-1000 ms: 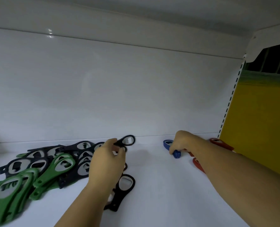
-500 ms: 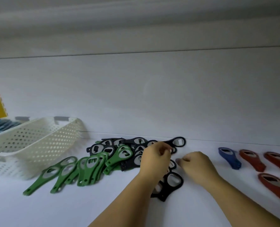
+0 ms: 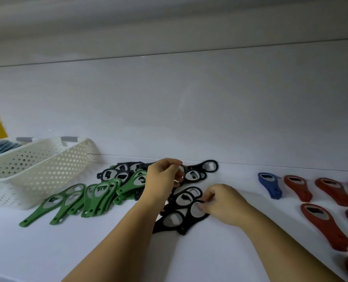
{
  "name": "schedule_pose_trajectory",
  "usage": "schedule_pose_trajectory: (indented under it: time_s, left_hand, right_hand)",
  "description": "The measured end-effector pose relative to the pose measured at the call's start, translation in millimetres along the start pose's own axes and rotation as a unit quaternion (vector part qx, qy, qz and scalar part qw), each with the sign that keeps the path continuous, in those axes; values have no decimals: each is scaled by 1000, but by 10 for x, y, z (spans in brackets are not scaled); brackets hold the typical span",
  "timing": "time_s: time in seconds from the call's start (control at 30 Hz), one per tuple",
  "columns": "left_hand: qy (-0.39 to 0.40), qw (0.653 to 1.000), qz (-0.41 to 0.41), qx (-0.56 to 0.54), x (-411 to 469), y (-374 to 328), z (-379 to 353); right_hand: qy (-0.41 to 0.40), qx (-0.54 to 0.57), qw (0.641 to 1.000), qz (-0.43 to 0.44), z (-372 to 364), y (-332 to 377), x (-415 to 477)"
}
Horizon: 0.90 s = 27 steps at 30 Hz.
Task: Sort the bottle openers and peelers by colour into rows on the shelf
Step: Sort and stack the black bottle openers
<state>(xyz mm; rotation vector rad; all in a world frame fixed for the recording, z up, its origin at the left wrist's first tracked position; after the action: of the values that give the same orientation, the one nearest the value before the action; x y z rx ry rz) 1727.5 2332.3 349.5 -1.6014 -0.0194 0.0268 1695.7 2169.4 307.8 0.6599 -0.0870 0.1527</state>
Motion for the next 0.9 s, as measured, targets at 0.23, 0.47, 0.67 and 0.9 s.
schedule_pose_trajectory:
  time_s: [0.23,0.47,0.67,0.9]
  left_hand:
    - [111,993,29,-38,-105,-89,-84]
    - [221,973,17,69,-271,127,116]
    - [256,958,116,-53,-303,220,166]
    - [152,946,183,-218,-155,305,375]
  right_hand:
    - [-132,229,964,-20,142,-72,32]
    - [-106,373,921,41,-61,329,-17]
    - [-140,254,955,56,-38,388,-70]
    - [-118,-54,991,-33,-54,174,2]
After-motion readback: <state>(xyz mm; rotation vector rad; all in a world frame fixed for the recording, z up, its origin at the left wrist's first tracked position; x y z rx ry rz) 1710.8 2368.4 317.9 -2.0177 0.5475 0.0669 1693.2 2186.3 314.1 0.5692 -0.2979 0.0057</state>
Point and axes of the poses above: each hand's wrist, its own x-axis towards the middle knuckle, its own z-axis out of the back of the hand, y = z × x, the point moved 7 cm from there along x, towards the middle knuckle, and after that the axes turned 9 degrees about z, right-handed, at the moved point
